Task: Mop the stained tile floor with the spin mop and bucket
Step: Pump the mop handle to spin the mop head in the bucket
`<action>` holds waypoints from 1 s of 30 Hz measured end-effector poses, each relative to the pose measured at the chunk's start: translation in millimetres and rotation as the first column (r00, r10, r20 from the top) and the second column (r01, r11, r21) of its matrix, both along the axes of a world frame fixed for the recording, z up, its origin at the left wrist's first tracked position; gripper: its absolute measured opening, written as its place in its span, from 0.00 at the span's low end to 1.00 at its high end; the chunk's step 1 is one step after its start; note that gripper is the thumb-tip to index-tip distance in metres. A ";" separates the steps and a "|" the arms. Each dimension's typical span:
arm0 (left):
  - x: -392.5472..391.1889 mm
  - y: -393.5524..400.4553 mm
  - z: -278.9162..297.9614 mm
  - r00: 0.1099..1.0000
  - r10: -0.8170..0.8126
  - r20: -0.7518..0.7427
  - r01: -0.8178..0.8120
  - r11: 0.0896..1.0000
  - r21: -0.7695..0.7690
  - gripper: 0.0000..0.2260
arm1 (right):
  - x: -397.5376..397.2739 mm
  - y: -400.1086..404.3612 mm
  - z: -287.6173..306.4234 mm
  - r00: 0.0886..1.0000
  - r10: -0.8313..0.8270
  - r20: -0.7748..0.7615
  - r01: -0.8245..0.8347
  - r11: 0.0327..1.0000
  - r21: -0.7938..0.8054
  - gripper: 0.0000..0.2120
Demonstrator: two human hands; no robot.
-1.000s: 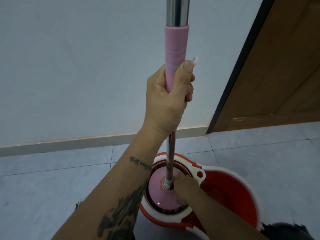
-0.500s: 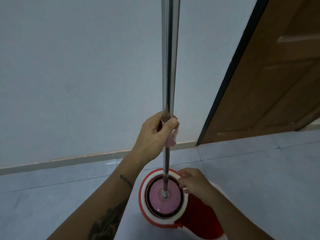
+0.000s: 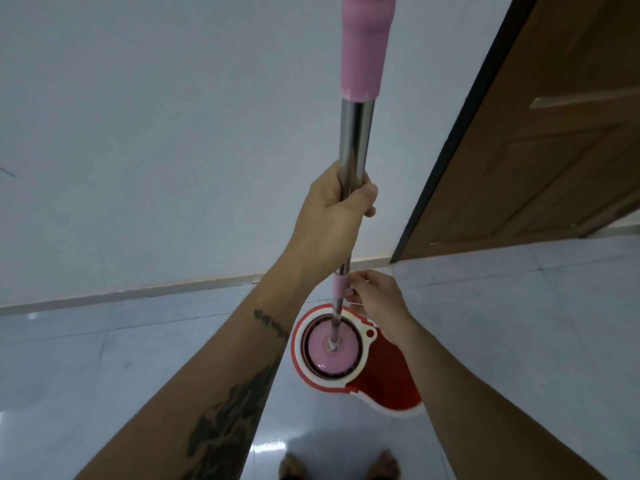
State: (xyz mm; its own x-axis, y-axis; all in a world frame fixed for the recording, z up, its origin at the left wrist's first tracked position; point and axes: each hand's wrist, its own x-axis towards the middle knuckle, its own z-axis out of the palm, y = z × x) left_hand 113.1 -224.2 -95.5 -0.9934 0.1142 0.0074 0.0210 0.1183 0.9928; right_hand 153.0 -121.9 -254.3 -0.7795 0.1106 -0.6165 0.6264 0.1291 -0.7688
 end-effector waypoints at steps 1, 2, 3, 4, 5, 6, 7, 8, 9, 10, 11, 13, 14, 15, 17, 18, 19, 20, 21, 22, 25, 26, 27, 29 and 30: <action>1.5 0.5 2.1 1.000 0.001 0.015 -0.001 1.000 -0.001 0.07 | 0.6 -0.4 2.1 1.000 0.016 -0.007 -0.016 1.000 0.021 0.08; 2.9 1.1 4.3 1.000 -0.003 0.026 0.003 1.000 -0.005 0.06 | 0.8 -0.5 4.4 1.000 0.026 -0.011 -0.025 0.999 0.041 0.09; 4.7 2.1 6.6 0.999 -0.011 0.037 0.012 1.000 -0.013 0.05 | 1.2 -0.6 7.4 0.999 0.036 -0.016 -0.035 0.997 0.062 0.11; 6.6 3.0 8.8 0.999 -0.020 0.050 0.021 0.999 -0.024 0.05 | 2.2 -0.5 11.0 0.999 0.043 -0.007 -0.043 0.996 0.075 0.12; 8.2 4.0 10.3 0.998 -0.029 0.064 0.032 0.999 -0.037 0.04 | 2.5 -0.1 10.5 0.999 0.035 0.008 -0.036 0.997 0.072 0.12; 9.9 4.6 11.5 0.996 -0.045 0.076 0.049 0.998 -0.043 0.04 | 3.7 2.4 10.1 0.999 0.017 0.043 -0.020 0.998 0.058 0.12; 11.8 4.6 12.3 0.994 -0.065 0.088 0.069 0.997 -0.045 0.04 | 4.7 5.5 6.9 0.996 -0.016 0.085 0.013 0.999 0.037 0.10; 14.2 4.4 13.5 0.991 -0.086 0.098 0.091 0.995 -0.042 0.04 | 7.4 9.7 4.7 0.989 -0.049 0.136 0.046 0.999 0.026 0.10; 16.7 3.7 14.1 0.988 -0.105 0.111 0.110 0.993 -0.036 0.04 | 11.5 14.4 -0.7 0.982 -0.063 0.178 0.061 0.998 0.018 0.10; 18.7 2.9 14.4 0.984 -0.119 0.130 0.124 0.992 -0.035 0.02 | 17.6 19.0 -0.9 0.976 -0.053 0.213 0.052 0.999 0.011 0.10; 20.6 1.4 14.4 0.980 -0.125 0.156 0.134 0.990 -0.051 0.02 | 24.7 22.0 -1.3 0.974 -0.046 0.223 0.044 0.999 0.012 0.09; 26.0 -4.0 12.4 0.970 -0.119 0.211 0.142 0.985 -0.101 0.04 | 43.9 26.6 16.0 0.977 -0.032 0.212 0.029 0.999 0.017 0.08; 29.1 -6.8 11.4 0.965 -0.113 0.235 0.143 0.983 -0.115 0.05 | 54.7 30.3 28.0 0.975 -0.040 0.218 0.041 0.999 0.001 0.12; 32.1 -9.5 10.9 0.960 -0.108 0.257 0.144 0.982 -0.125 0.04 | 64.8 35.3 36.4 0.976 -0.057 0.210 0.062 0.998 -0.015 0.15; 37.2 -14.4 11.4 0.949 -0.106 0.295 0.152 0.979 -0.137 0.01 | 78.3 48.5 65.2 0.981 -0.104 0.164 0.104 0.995 0.005 0.17; 39.2 -16.9 12.3 0.944 -0.105 0.312 0.156 0.977 -0.144 0.02 | 79.5 54.3 85.3 0.985 -0.128 0.117 0.125 0.992 0.032 0.17; 41.1 -18.9 13.8 0.940 -0.109 0.322 0.165 0.975 -0.151 0.03 | 78.1 58.6 108.1 0.989 -0.143 0.038 0.141 0.989 0.050 0.17; 43.1 -20.7 15.6 0.937 -0.116 0.330 0.177 0.971 -0.159 0.04 | 73.9 60.1 139.1 0.987 -0.148 -0.056 0.152 0.986 0.064 0.16; 45.4 -22.3 17.6 0.932 -0.129 0.338 0.193 0.968 -0.162 0.05 | 67.6 59.8 172.3 0.974 -0.140 -0.178 0.154 0.986 0.064 0.15; 48.4 -23.9 18.9 0.927 -0.141 0.347 0.209 0.964 -0.165 0.05 | 61.6 57.3 210.1 0.946 -0.112 -0.303 0.135 0.989 0.055 0.15; 55.6 -25.5 19.1 0.914 -0.172 0.367 0.249 0.953 -0.173 0.07 | 47.7 39.4 328.5 0.775 0.087 -0.625 -0.105 0.994 0.007 0.18; 57.9 -25.9 18.4 0.909 -0.186 0.373 0.266 0.947 -0.178 0.07 | 44.6 31.0 362.8 0.711 0.156 -0.685 -0.204 0.979 0.011 0.20; 60.4 -26.3 18.1 0.903 -0.203 0.378 0.287 0.941 -0.181 0.06 | 41.0 22.1 392.9 0.657 0.202 -0.727 -0.263 0.964 0.030 0.21; 62.5 -28.6 16.8 0.892 -0.247 0.378 0.337 0.921 -0.194 0.06 | 31.6 4.0 440.2 0.597 0.212 -0.774 -0.232 0.969 0.086 0.20; 62.9 -30.8 15.2 0.889 -0.264 0.373 0.355 0.913 -0.199 0.06 | 26.0 -5.3 454.4 0.586 0.168 -0.793 -0.180 0.981 0.075 0.17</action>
State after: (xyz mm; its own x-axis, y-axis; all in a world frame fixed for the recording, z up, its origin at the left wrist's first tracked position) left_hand 176.0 -255.1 -80.3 -0.8450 0.3693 -0.3867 -0.2253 0.4100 0.8838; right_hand 179.0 -127.2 200.1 -0.9638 -0.0834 0.2534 -0.2638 0.1561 -0.9519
